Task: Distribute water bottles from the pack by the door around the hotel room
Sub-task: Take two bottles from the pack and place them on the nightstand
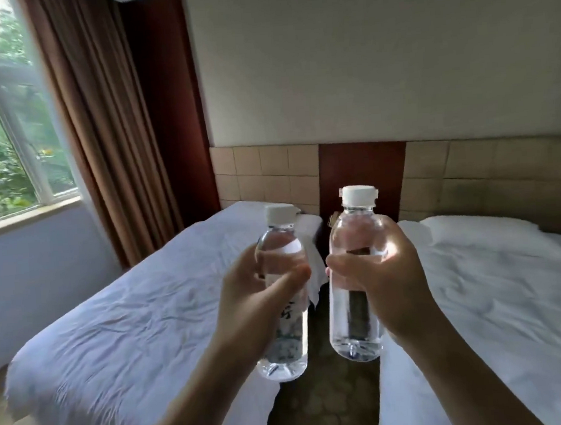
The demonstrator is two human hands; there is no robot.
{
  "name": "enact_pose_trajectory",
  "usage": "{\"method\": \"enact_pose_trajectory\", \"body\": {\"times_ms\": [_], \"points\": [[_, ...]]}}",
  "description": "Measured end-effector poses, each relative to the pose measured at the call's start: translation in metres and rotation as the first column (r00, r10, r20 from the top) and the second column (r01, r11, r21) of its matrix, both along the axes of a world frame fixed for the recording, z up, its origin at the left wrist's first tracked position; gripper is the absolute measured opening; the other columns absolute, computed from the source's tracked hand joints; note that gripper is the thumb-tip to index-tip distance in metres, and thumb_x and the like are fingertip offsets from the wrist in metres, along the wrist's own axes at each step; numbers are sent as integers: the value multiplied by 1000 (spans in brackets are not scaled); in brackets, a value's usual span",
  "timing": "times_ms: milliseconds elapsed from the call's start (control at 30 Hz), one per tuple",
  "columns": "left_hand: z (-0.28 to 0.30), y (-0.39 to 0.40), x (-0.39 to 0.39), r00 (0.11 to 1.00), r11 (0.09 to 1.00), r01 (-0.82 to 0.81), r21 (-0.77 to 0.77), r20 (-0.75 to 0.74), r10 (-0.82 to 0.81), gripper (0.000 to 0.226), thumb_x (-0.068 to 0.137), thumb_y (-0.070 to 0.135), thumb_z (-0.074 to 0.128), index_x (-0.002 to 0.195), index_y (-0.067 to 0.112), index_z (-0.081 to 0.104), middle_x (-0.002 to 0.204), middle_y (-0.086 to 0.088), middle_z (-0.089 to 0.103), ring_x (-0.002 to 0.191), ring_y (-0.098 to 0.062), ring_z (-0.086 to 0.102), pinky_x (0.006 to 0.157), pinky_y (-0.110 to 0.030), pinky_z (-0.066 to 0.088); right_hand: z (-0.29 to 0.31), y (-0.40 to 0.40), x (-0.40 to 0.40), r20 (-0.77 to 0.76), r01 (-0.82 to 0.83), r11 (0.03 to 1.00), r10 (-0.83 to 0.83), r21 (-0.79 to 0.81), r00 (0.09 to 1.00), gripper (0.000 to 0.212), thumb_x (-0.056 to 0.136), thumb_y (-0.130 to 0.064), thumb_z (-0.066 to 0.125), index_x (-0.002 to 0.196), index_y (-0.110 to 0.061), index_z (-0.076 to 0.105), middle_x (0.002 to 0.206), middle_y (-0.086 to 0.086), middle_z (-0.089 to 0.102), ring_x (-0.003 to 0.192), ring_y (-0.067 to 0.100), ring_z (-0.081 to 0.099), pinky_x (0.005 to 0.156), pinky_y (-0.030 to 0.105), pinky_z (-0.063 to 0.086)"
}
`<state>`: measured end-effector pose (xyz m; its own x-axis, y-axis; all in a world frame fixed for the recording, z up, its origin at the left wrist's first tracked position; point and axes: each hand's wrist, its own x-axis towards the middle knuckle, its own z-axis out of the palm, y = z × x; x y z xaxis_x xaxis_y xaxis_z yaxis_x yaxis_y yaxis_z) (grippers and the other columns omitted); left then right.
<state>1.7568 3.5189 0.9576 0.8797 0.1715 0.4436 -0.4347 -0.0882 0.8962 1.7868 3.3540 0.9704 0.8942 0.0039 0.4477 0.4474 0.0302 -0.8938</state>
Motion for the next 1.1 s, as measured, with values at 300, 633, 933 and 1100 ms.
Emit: {"method": "enact_pose_trajectory", "body": {"times_ms": [300,633,933,1100], "points": [[-2,13,144,997,996,66,-52,-27,-68,48,64,36,76,109,22,70,89,-10,74,77,-30,74,67,-41,61,-5,13,128,-27,53,998,-52,34,998,40,68,-16,80,101,-29,62,93,-3,70,90,21,72,66,30,62],[2,30,353,976,975,216,-50,6,-216,25,71,28,74,95,34,72,90,-6,75,80,-29,75,74,-48,63,-7,39,317,-22,194,981,-194,-10,981,39,79,-8,77,109,-27,60,98,-1,68,90,17,71,67,31,62],[5,24,551,927,927,374,-35,-11,-375,27,76,21,71,103,25,70,90,-8,74,81,-30,74,76,-51,62,0,36,490,-89,325,942,-318,87,944,31,81,-4,73,108,-12,62,91,7,68,81,19,72,64,29,58],[-2,3,650,907,908,418,-34,-41,-419,28,76,22,71,104,24,69,89,-7,74,79,-27,75,74,-51,62,-13,13,574,-114,407,905,-395,123,912,31,81,-2,73,107,-16,64,95,9,68,82,23,72,62,27,58]]}}
